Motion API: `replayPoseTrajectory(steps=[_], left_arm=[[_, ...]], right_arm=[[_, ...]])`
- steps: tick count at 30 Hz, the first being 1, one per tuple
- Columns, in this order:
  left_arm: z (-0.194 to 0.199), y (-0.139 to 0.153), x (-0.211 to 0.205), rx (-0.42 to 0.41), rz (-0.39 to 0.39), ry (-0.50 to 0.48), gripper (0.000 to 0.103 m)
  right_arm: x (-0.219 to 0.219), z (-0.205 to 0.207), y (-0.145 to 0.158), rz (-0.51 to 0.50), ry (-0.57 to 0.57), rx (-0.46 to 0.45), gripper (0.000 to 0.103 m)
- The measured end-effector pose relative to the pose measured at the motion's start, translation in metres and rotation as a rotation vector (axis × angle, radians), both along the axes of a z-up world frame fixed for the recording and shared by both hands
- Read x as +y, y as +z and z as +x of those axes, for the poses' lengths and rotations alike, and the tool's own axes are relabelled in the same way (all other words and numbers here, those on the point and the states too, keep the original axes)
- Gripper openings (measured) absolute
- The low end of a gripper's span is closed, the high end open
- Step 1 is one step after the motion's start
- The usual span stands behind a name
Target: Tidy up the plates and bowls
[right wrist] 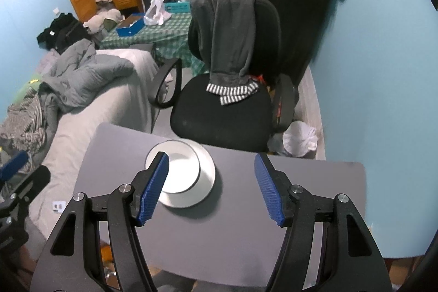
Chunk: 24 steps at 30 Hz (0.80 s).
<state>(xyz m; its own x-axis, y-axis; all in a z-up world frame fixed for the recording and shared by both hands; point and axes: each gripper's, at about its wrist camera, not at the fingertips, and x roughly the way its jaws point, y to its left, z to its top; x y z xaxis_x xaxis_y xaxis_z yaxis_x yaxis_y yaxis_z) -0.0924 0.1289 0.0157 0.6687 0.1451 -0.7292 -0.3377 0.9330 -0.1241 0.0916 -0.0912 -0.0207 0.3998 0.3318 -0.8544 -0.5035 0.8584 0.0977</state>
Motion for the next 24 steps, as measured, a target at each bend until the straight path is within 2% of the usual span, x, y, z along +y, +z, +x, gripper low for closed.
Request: replayPoseTrajectory(steps=[6, 17, 24], left_arm=[[-0.008, 0.009, 0.0, -0.034, -0.02, 0.0, 0.088], [-0.014, 0.009, 0.0, -0.024, -0.043, -0.001, 0.088], [-0.014, 0.005, 0.001, -0.012, -0.09, -0.008, 0.088]], right_arm=[[-0.007, -0.011, 0.012, 0.015, -0.022, -0.025, 0.064], [-0.013, -0.019, 0.02, 0.024, -0.028, -0.022, 0.064], [-0.017, -0.02, 0.021, 0.029, -0.032, -0.016, 0.064]])
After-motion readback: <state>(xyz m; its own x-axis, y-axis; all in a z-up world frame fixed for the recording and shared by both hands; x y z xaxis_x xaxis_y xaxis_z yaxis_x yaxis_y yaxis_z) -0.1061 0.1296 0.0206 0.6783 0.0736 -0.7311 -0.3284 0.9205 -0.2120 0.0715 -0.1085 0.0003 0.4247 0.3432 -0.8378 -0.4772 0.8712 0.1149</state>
